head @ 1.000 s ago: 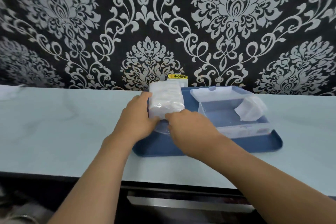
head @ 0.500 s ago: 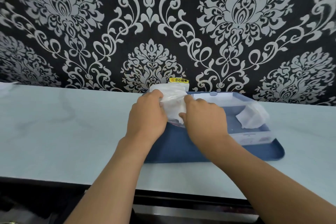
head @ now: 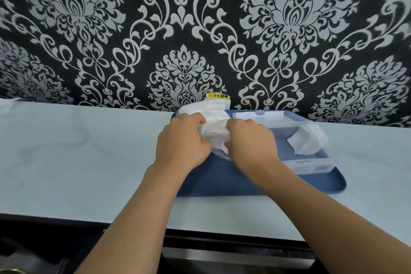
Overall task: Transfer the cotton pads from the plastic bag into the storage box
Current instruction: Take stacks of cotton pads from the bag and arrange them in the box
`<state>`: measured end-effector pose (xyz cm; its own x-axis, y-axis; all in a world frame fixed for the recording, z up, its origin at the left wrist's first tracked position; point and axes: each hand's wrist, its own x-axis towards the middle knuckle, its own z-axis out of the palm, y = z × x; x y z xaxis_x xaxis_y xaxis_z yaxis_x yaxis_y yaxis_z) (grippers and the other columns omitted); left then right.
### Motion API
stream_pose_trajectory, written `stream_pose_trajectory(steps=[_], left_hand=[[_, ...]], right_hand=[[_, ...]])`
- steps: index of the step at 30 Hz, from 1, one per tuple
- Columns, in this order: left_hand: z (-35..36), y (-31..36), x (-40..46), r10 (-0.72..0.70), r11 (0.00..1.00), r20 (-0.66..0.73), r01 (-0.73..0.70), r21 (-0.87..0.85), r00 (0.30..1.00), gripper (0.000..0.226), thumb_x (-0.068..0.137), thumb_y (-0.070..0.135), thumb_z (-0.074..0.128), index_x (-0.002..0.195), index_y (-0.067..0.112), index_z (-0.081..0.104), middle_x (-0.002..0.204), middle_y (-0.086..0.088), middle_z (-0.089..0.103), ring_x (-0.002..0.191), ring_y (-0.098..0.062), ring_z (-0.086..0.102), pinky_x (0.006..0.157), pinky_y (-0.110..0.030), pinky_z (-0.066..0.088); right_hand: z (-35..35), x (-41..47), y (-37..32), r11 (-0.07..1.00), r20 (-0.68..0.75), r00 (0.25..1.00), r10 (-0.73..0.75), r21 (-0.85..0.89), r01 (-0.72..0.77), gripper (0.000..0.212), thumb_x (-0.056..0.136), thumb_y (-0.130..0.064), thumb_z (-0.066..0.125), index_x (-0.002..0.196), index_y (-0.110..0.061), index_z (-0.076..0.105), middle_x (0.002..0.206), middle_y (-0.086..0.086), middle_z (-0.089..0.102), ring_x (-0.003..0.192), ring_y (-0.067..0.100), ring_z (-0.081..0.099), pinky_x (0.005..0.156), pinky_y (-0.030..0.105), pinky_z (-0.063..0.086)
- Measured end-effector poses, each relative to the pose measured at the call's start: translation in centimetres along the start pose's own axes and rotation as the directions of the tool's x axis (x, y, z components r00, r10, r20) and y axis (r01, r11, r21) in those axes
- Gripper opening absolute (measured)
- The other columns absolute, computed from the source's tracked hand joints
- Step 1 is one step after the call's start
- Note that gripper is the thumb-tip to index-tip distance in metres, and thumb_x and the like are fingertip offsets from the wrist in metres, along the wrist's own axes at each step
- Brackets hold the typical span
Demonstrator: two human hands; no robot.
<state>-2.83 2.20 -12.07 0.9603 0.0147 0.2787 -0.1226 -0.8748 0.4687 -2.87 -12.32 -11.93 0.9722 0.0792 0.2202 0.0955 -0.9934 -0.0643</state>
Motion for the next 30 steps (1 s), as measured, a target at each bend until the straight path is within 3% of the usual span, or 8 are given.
stream_pose_trajectory(steps=[7, 11, 16, 18, 21, 24, 27, 30], left_hand=[[0.8, -0.2, 0.5, 0.043, 0.999, -0.014, -0.043, 0.032, 0.999, 0.033, 0.085, 0.032, 0.073, 0.114, 0.025, 0.058, 0.122, 0.004, 0.045, 0.108, -0.021, 0.049, 0.069, -0.031, 0.038], [0.9, -0.4, 0.7, -0.017, 0.998, -0.042, 0.019, 0.056, 0.999, 0.029, 0.086, 0.021, 0.068, 0.112, 0.024, 0.056, 0.121, 0.002, 0.047, 0.104, -0.022, 0.05, 0.067, -0.032, 0.036], [0.3, 0.0, 0.4, -0.016, 1.0, 0.016, 0.016, -0.024, 1.0, 0.058, 0.073, 0.027, 0.069, 0.129, 0.024, 0.051, 0.132, 0.003, 0.042, 0.121, -0.023, 0.042, 0.08, -0.031, 0.039], [-0.5, 1.2, -0.2, 0.061, 0.969, -0.152, -0.094, -0.228, 0.987, 0.06, 0.068, 0.028, 0.061, 0.127, 0.021, 0.054, 0.128, 0.003, 0.046, 0.12, -0.021, 0.044, 0.088, -0.028, 0.04], [-1.1, 4.0, -1.6, 0.042, 0.75, -0.315, -0.239, -0.617, 0.948, 0.046, 0.073, 0.023, 0.06, 0.119, 0.02, 0.06, 0.12, 0.006, 0.057, 0.112, -0.009, 0.054, 0.091, -0.02, 0.044], [-0.4, 7.3, -2.6, -0.063, 0.436, -0.03, 0.001, -0.9, 0.998, 0.037, 0.085, 0.033, 0.063, 0.121, 0.024, 0.059, 0.121, 0.007, 0.061, 0.114, -0.009, 0.059, 0.093, -0.024, 0.049], [1.3, 9.4, -2.5, -0.121, 0.141, 0.267, 0.283, -0.949, 0.956, 0.044, 0.088, 0.045, 0.059, 0.127, 0.026, 0.059, 0.121, 0.0, 0.067, 0.113, -0.017, 0.065, 0.098, -0.041, 0.053], [2.1, 10.8, -2.5, -0.165, -0.023, 0.343, 0.344, -0.939, 0.925, 0.037, 0.097, 0.043, 0.055, 0.127, 0.022, 0.062, 0.117, -0.005, 0.072, 0.108, -0.02, 0.07, 0.093, -0.041, 0.057]], right_hand=[[-0.5, -0.3, 0.2, 0.998, 0.023, 0.999, -0.024, 0.059, 0.022, 0.014, 0.083, -0.021, 0.067, 0.097, -0.02, 0.064, 0.092, 0.001, 0.062, 0.076, 0.026, 0.051, 0.063, 0.03, 0.038], [-1.5, -1.7, 0.7, 0.939, -0.082, 0.988, -0.132, 0.309, 0.151, 0.016, 0.076, -0.032, 0.075, 0.083, -0.022, 0.065, 0.096, -0.006, 0.049, 0.09, 0.015, 0.049, 0.067, 0.03, 0.042], [-3.2, -2.2, 3.2, 0.469, -0.04, 0.999, 0.01, 0.883, 0.031, 0.015, 0.083, -0.013, 0.077, 0.09, -0.013, 0.063, 0.082, 0.006, 0.073, 0.066, 0.009, 0.061, 0.064, 0.025, 0.052], [-3.5, -2.1, 4.5, 0.205, 0.073, 0.997, 0.041, 0.975, -0.08, 0.022, 0.09, -0.008, 0.072, 0.108, -0.011, 0.06, 0.088, 0.011, 0.076, 0.074, 0.014, 0.069, 0.067, 0.026, 0.058], [-3.5, -2.1, 5.6, 0.048, 0.169, 0.985, 0.038, 0.984, -0.171, 0.036, 0.095, -0.012, 0.066, 0.128, -0.017, 0.055, 0.089, -0.001, 0.076, 0.078, 0.012, 0.07, 0.063, 0.024, 0.055], [-3.5, -2.5, 5.9, 0.019, 0.141, 0.99, 0.013, 0.99, -0.142, 0.038, 0.098, -0.012, 0.061, 0.134, -0.02, 0.053, 0.089, -0.001, 0.073, 0.076, 0.013, 0.063, 0.059, 0.024, 0.049], [-3.8, -2.7, 5.7, 0.047, 0.104, 0.995, -0.008, 0.993, -0.104, 0.039, 0.099, -0.004, 0.056, 0.135, -0.019, 0.052, 0.088, 0.0, 0.069, 0.073, 0.01, 0.061, 0.061, 0.023, 0.048], [-3.9, -3.0, 5.5, 0.099, 0.12, 0.993, -0.002, 0.988, -0.119, 0.046, 0.094, -0.006, 0.054, 0.135, -0.027, 0.052, 0.104, 0.004, 0.07, 0.088, 0.012, 0.066, 0.075, 0.026, 0.053]])
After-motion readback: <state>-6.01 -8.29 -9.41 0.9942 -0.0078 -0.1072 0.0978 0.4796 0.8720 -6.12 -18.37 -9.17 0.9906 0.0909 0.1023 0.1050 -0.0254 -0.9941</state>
